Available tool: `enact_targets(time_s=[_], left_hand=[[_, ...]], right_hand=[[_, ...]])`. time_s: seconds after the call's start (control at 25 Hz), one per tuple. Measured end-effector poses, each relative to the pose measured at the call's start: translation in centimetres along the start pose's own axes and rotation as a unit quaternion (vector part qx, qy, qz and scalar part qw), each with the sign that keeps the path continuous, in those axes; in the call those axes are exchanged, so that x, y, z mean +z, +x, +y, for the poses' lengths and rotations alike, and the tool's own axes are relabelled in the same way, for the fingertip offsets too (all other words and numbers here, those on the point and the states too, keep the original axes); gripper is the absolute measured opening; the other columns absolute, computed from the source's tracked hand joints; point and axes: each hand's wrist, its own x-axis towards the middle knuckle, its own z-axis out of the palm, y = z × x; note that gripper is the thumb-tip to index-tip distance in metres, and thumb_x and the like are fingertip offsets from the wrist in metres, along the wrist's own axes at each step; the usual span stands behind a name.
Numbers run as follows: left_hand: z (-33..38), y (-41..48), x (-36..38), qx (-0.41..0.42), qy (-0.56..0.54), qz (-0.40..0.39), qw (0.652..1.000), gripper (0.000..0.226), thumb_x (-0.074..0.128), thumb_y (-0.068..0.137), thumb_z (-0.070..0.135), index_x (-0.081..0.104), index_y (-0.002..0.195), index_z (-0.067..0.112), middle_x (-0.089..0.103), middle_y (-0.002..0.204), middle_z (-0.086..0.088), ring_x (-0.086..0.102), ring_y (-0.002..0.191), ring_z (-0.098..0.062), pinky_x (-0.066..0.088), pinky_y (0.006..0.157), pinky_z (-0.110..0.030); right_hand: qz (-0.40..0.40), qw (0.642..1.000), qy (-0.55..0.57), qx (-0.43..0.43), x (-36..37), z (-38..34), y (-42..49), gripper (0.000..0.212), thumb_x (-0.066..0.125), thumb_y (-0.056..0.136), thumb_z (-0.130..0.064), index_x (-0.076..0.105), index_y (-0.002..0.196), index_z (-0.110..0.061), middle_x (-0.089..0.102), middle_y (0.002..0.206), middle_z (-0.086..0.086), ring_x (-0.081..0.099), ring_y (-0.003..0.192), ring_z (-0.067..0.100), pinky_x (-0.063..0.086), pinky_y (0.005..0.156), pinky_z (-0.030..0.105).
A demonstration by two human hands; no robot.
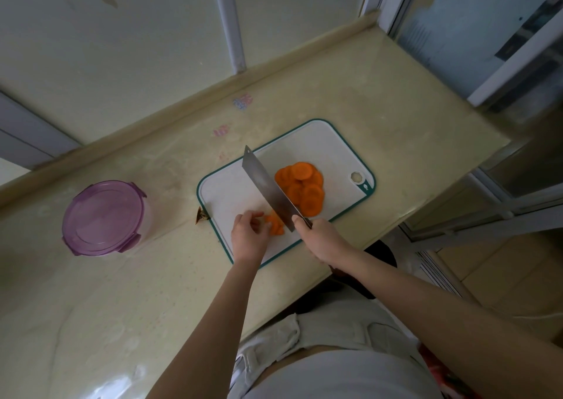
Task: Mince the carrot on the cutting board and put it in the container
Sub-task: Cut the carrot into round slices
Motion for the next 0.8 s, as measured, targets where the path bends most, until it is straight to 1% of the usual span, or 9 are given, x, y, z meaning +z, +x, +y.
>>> enact_targets(time_s=[0.12, 0.24, 0.36, 0.52, 0.64, 0.72, 0.8], left_hand=[[0.2, -0.1, 0.1, -0.009, 0.001, 0.004, 1.000, 0.025, 0.067, 0.083, 0.015, 0.060, 0.106, 0.011, 0.050, 0.099, -0.001, 0.049, 0.089, -0.012, 0.039, 0.079, -0.020], [0.3, 0.0, 0.3, -0.015, -0.006, 0.005, 1.000, 0.023, 0.069, 0.081, 0.013, 0.060, 0.102, 0.010, 0.050, 0.098, -0.002, 0.050, 0.087, -0.013, 0.042, 0.079, -0.022], [0.3, -0.1, 0.3, -0.011, -0.005, 0.008, 1.000, 0.020, 0.069, 0.081, 0.012, 0.060, 0.098, 0.009, 0.051, 0.096, -0.003, 0.049, 0.082, -0.012, 0.038, 0.073, -0.018], [0.2, -0.1, 0.0, -0.006, -0.005, -0.001, 1.000, 0.018, 0.069, 0.081, 0.011, 0.060, 0.096, 0.010, 0.052, 0.095, -0.002, 0.051, 0.084, -0.014, 0.040, 0.075, -0.019], [0.3, 0.1, -0.2, -0.013, -0.006, -0.012, 1.000, 0.018, 0.068, 0.081, 0.009, 0.060, 0.098, 0.009, 0.052, 0.096, -0.002, 0.051, 0.085, -0.014, 0.040, 0.076, -0.020], [0.6, 0.3, -0.4, -0.028, 0.000, -0.017, 0.999, 0.016, 0.067, 0.082, 0.007, 0.059, 0.096, 0.010, 0.051, 0.095, -0.002, 0.050, 0.083, -0.015, 0.039, 0.073, -0.020], [0.9, 0.4, -0.5, -0.038, 0.010, -0.020, 0.999, 0.014, 0.066, 0.081, 0.005, 0.056, 0.090, 0.012, 0.051, 0.092, -0.002, 0.048, 0.079, -0.015, 0.035, 0.064, -0.017]], right_hand=[[-0.004, 1.000, -0.004, 0.003, -0.3, -0.3, -0.6, 0.050, 0.039, 0.099, -0.045, 0.037, 0.058, -0.017, 0.036, 0.052, -0.001, 0.037, 0.043, 0.010, 0.031, 0.048, 0.024], [-0.005, 0.999, -0.031, 0.008, -0.1, -0.4, -1.4, 0.051, 0.040, 0.099, -0.044, 0.036, 0.057, -0.016, 0.037, 0.051, -0.002, 0.037, 0.043, 0.010, 0.029, 0.047, 0.023], [-0.005, 0.999, -0.046, 0.011, 0.2, -0.5, -1.8, 0.051, 0.041, 0.099, -0.042, 0.036, 0.056, -0.015, 0.038, 0.051, -0.002, 0.038, 0.044, 0.010, 0.029, 0.046, 0.022], [0.009, 0.998, -0.068, 0.017, 0.6, -0.4, -1.6, 0.050, 0.040, 0.099, -0.041, 0.040, 0.057, -0.014, 0.042, 0.054, -0.001, 0.042, 0.047, 0.010, 0.030, 0.046, 0.022], [0.015, 0.995, -0.100, 0.020, 1.1, -0.3, -1.3, 0.049, 0.038, 0.099, -0.045, 0.044, 0.061, -0.014, 0.047, 0.058, 0.000, 0.046, 0.050, 0.012, 0.032, 0.047, 0.022], [0.020, 0.993, -0.114, 0.028, 1.5, -0.2, -1.2, 0.049, 0.038, 0.098, -0.047, 0.045, 0.063, -0.014, 0.049, 0.060, 0.001, 0.048, 0.052, 0.012, 0.032, 0.047, 0.022], [0.018, 0.992, -0.122, 0.025, 1.8, -0.2, -1.1, 0.049, 0.038, 0.098, -0.047, 0.045, 0.063, -0.014, 0.049, 0.060, 0.001, 0.048, 0.052, 0.013, 0.032, 0.047, 0.023]])
